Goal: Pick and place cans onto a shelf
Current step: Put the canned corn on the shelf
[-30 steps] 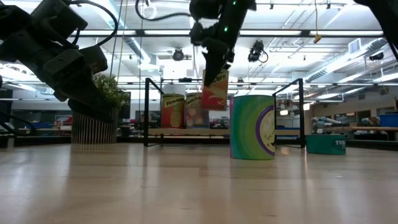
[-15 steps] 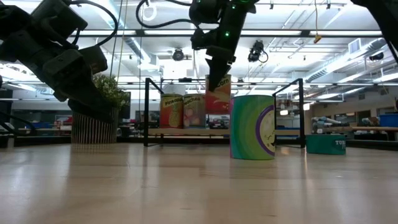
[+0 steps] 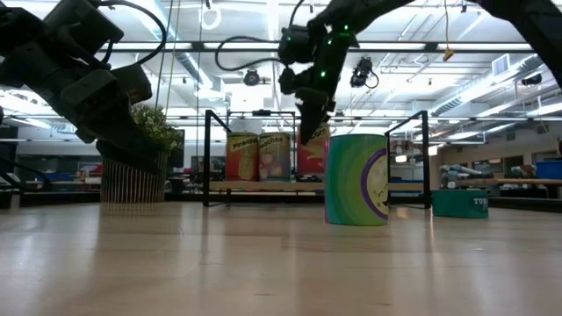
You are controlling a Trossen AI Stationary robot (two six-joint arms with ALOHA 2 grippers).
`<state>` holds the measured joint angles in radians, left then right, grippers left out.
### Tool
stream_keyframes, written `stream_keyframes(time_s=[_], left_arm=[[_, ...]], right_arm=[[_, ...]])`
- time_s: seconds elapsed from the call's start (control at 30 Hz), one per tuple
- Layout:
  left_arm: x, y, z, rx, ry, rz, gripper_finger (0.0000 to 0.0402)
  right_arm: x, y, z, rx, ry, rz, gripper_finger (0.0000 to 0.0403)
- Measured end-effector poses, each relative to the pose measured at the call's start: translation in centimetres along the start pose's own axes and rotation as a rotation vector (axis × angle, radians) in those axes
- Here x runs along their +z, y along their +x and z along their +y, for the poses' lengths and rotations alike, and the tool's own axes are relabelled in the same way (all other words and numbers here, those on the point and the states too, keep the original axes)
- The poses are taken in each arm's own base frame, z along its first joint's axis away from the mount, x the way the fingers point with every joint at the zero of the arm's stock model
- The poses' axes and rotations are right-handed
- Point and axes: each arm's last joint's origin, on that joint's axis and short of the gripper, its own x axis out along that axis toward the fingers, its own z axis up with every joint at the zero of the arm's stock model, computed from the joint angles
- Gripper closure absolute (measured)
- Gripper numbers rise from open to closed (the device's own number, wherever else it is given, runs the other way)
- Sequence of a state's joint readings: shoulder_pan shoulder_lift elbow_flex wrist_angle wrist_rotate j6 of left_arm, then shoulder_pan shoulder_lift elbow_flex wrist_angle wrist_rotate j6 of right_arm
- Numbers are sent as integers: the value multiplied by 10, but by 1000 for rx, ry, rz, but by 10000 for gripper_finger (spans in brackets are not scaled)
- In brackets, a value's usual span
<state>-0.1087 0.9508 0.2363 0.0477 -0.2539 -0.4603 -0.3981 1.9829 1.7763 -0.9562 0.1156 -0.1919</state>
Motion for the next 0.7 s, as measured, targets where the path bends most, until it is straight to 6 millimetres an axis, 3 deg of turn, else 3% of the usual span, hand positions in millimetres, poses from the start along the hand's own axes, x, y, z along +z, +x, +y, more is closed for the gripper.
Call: stream_keyframes(time_s=[0.2, 0.47, 0.7], left_arm=[[0, 0, 0, 1, 0, 1, 14], [0, 0, 0, 0, 0, 0, 14], [0, 0, 0, 0, 0, 0, 14]], right_arm=[[0, 12, -1, 20, -10, 16, 70], [1, 12, 0, 34, 67, 7, 17], [6, -13, -4, 34, 109, 26, 8]])
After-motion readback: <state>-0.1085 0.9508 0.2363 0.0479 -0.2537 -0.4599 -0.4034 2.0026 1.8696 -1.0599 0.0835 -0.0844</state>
